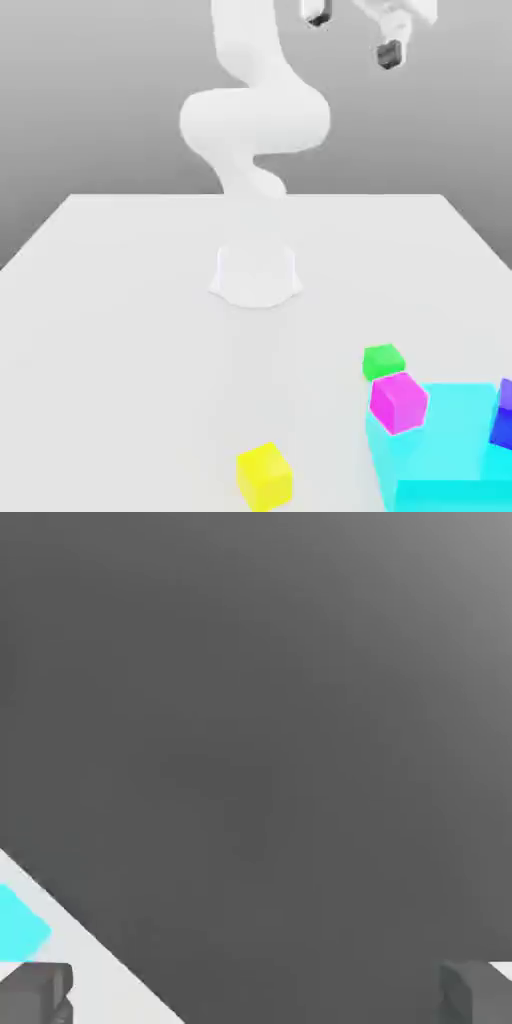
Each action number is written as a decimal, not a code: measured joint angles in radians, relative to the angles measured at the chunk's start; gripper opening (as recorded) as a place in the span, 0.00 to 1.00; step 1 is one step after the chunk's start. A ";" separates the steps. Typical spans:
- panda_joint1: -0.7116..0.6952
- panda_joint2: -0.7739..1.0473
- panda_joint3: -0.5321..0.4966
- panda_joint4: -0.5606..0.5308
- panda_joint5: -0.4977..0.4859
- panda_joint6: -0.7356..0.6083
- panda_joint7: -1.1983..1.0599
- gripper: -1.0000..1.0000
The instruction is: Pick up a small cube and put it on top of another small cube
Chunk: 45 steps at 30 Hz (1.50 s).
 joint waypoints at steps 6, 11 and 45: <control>0.075 0.075 -0.025 -0.057 -0.046 0.050 -0.217 0.50; 0.138 0.136 -0.052 -0.105 -0.077 0.093 -0.403 0.50; 0.580 0.512 -0.219 -0.444 0.051 0.421 -1.919 0.50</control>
